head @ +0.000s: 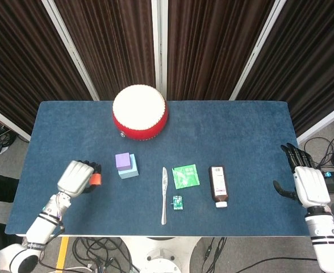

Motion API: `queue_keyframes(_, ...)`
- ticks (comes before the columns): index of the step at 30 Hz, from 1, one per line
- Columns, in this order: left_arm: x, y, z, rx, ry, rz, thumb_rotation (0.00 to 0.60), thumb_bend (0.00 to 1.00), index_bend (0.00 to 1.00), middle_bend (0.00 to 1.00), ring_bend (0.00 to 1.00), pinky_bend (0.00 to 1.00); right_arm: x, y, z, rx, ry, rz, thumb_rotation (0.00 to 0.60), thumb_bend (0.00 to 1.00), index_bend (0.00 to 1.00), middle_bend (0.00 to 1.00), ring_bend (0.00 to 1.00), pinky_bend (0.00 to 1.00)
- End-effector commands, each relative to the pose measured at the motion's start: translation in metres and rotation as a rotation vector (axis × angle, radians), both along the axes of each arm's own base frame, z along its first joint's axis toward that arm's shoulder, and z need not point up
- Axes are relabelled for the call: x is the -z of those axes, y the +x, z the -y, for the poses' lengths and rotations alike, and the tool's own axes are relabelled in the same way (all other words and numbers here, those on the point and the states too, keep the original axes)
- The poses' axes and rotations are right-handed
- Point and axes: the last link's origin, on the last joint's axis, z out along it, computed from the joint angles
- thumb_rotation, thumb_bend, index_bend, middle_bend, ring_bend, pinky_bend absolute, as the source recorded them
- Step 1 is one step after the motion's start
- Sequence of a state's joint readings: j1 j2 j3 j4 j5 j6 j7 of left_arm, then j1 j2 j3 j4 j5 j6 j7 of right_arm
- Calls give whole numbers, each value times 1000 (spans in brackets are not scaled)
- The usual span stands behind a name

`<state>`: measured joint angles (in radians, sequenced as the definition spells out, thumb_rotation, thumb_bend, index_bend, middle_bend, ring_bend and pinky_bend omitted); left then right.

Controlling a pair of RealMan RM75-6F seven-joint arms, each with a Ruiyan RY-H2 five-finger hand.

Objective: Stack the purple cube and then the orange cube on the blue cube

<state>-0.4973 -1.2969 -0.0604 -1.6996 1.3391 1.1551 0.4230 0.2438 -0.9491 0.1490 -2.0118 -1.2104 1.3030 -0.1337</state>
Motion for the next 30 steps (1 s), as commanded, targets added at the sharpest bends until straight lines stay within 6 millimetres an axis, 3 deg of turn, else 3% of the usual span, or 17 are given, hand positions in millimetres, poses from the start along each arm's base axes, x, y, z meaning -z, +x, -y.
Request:
queue_keyframes(1,-14,3,-14,-16,37,-13,600,263,543,646,567,641,0,0,0,0,0,-1,600,218,0,0,0,0)
queue_keyframes(10,-29,27,-44,-3,33,-9,600,263,543,647,567,641,1,1,1,-1,-2,0,600,218,0,0,0,0)
queue_keyframes(19,-14,65,-62,0,-37,86,600,264,543,647,567,638,1,1,1,-3,-3,-3,600,219,0,0,0,0)
queue_keyframes(30,7,94,-73,-44,-79,145,600,264,544,647,566,634,0,1,1,-4,0,3,600,219,0,0,0,0)
